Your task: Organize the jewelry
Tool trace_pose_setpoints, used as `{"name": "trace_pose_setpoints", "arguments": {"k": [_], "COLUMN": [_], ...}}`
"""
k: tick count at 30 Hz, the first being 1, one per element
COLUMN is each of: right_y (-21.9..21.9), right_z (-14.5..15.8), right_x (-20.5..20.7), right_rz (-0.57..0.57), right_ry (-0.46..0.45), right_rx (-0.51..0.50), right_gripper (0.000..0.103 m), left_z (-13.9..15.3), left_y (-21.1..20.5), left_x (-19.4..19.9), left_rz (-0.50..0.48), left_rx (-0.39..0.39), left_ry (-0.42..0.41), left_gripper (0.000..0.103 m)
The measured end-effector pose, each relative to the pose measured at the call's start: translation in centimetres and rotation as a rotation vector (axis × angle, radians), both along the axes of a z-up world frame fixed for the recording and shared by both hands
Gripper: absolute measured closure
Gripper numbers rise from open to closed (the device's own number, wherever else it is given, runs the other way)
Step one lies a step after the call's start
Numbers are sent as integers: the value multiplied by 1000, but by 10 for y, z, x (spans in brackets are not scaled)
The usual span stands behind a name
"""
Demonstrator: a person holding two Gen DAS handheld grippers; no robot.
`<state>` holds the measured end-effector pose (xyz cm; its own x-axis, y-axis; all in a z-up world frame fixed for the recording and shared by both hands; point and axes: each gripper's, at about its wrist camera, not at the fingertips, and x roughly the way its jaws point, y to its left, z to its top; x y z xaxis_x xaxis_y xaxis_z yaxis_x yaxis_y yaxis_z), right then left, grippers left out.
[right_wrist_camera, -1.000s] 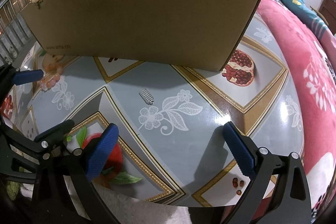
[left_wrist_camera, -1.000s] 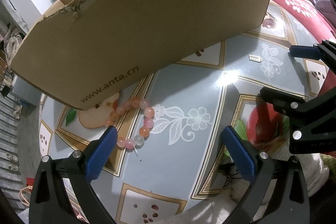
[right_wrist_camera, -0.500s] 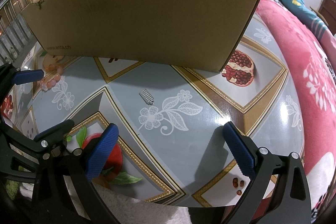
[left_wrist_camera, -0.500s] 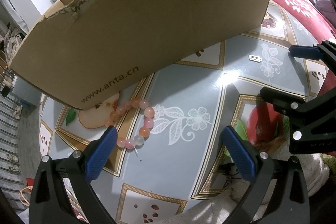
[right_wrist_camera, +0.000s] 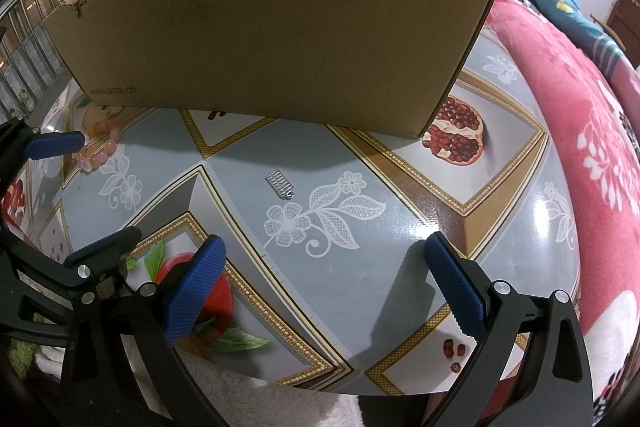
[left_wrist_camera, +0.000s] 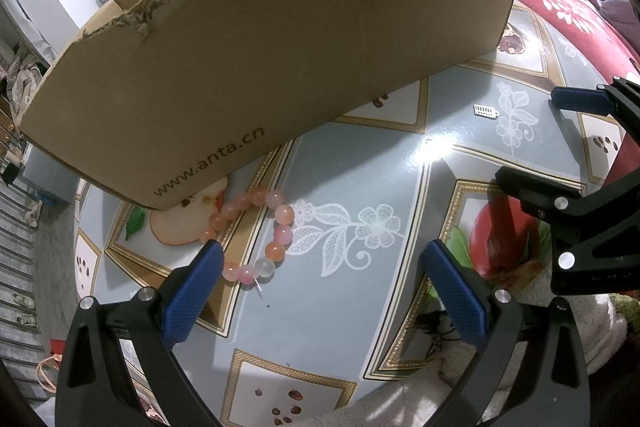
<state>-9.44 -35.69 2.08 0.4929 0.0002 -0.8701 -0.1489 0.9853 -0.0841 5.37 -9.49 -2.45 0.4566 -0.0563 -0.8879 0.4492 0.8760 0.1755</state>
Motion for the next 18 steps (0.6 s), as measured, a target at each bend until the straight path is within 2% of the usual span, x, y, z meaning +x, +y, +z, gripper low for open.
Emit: {"name": "trace_pose_setpoints", "arguments": {"k": [18], "right_y": [-1], "right_z": [-1], "right_x": [-2], "right_rz": [1], "right_ry": [-8], "right_rx": [22], "right_gripper": [8], "left_z": [5], "left_y": [7], "left_x": [-2], "left_rz": [-16], "left_rx": [-23], "left_ry": [-17], "left_gripper": [4]}}
